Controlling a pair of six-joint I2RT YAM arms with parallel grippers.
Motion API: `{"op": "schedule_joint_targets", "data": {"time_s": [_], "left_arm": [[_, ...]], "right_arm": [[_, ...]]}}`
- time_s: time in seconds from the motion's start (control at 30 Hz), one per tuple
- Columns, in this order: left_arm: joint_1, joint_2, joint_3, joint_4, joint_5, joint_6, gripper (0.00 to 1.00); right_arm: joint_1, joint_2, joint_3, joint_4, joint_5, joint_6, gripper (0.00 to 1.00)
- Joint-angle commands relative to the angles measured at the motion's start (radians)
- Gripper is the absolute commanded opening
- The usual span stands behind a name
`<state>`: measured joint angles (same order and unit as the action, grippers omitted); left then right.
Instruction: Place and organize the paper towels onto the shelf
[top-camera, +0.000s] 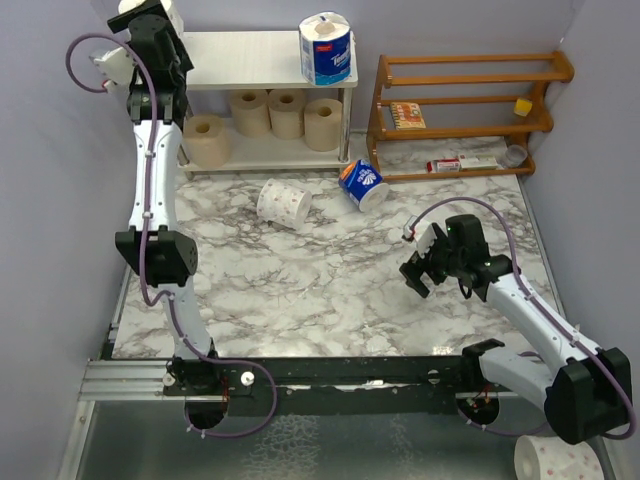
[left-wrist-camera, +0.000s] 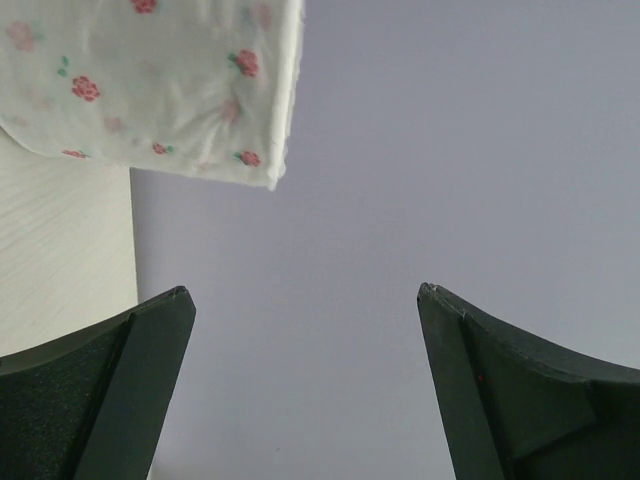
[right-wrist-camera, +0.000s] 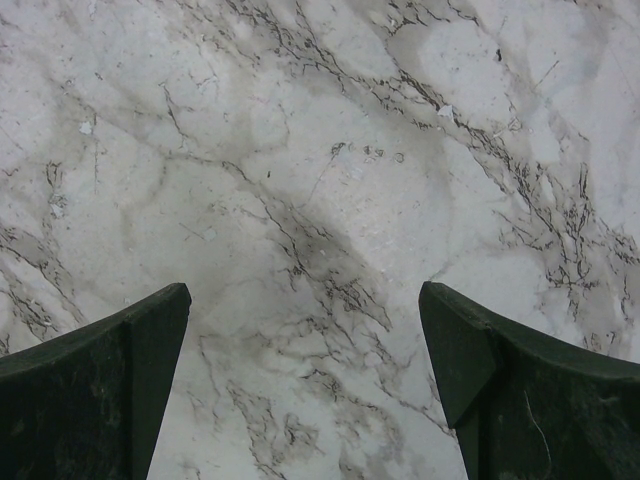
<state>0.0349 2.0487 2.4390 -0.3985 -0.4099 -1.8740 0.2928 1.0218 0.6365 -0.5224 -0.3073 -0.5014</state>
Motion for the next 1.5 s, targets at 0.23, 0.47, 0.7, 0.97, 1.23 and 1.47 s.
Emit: {"op": "schedule_joint_targets", "data": {"time_s": [0.23,0.47,0.7,0.97,1.23,1.47], "left_arm": [[-0.048,-0.759,-0.999,0.741,0.325,0.934,0.99],[-0.058,-0.710,-1.136,0.579,0.985,1.129,0.99],[-0.210,-0.651,-1.196,0.211,0.756,1.496,0.99],[-0.459,-0.520,-1.135,0.025,0.446,1.722,0.99],[-0.744,-0.426,-1.122,-0.072,-0.030,1.886,0.99],[-0.872,-0.254,-1.028,-0.126,-0.319,1.976,0.97]], "right_arm": [[-0.004,0.002,0.003,0.010,0.011,-0.001,1.00],[-0.005,-0.009,-0.005,0.007,0.001,-0.008,1.00],[-0.004,0.016,-0.008,0.009,0.008,-0.008,1.00],[-0.004,0.048,-0.011,0.014,0.014,-0.004,1.00],[-0.004,0.084,-0.006,0.010,0.013,-0.007,1.00],[-0.005,0.095,-0.005,0.007,0.012,-0.008,1.00]]}}
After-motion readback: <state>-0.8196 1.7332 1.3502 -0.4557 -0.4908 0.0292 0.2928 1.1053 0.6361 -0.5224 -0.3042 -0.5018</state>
